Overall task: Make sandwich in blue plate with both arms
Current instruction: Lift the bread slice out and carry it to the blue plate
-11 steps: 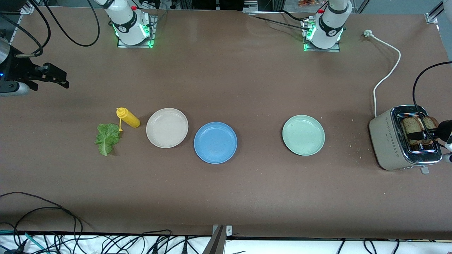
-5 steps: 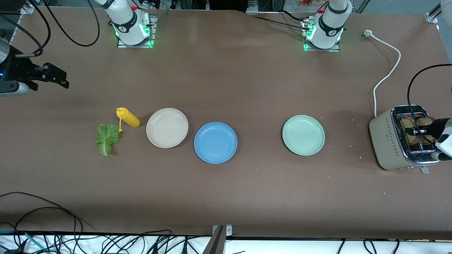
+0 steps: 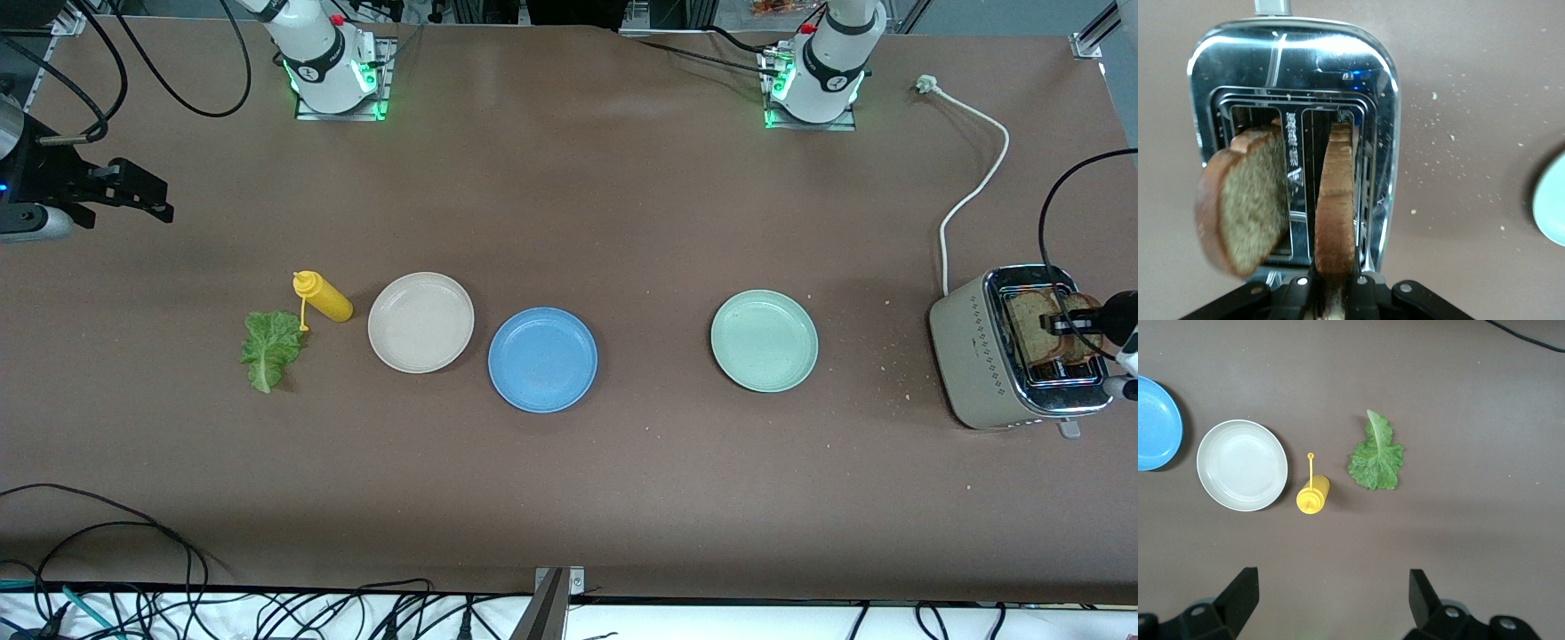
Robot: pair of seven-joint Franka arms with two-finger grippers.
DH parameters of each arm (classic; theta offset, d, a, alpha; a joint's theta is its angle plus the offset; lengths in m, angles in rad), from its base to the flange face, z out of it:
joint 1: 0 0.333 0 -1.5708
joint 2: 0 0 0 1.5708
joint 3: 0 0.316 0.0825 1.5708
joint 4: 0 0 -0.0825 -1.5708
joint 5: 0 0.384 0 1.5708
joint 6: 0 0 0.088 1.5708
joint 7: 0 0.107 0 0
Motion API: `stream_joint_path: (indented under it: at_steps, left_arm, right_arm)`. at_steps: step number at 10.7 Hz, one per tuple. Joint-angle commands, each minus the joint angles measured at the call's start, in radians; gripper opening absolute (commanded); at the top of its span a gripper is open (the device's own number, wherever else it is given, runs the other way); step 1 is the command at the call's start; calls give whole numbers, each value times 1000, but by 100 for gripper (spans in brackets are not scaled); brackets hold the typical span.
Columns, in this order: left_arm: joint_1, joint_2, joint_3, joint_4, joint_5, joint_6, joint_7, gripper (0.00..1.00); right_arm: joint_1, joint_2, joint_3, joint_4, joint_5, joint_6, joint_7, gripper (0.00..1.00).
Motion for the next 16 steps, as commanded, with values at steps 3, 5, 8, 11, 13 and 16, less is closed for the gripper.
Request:
stream_joint_path:
  at_steps: [3, 5, 8, 11, 13, 16]
  left_arm:
    - [-76, -149, -18, 139, -2, -339, -6, 0]
    - [-160, -183, -18, 126, -159, -388, -240, 0]
    - [-292, -166, -47, 94, -394, -309, -576, 0]
    - [-458, -155, -50, -23, -528, 7, -828, 0]
    - [-574, -141, -50, -114, -588, 270, -922, 0]
    - [-728, -48, -50, -167, -652, 597, -997, 0]
  right_arm:
    - [-5, -14, 3, -5, 18, 4, 16, 100]
    - [-3, -14, 3, -5, 18, 4, 16, 100]
    - [-5, -14, 3, -5, 18, 4, 16, 100]
    - [-5, -14, 3, -5, 18, 4, 16, 100]
    - [-5, -14, 3, -5, 18, 4, 16, 100]
    - [-5, -14, 3, -5, 18, 4, 16, 100]
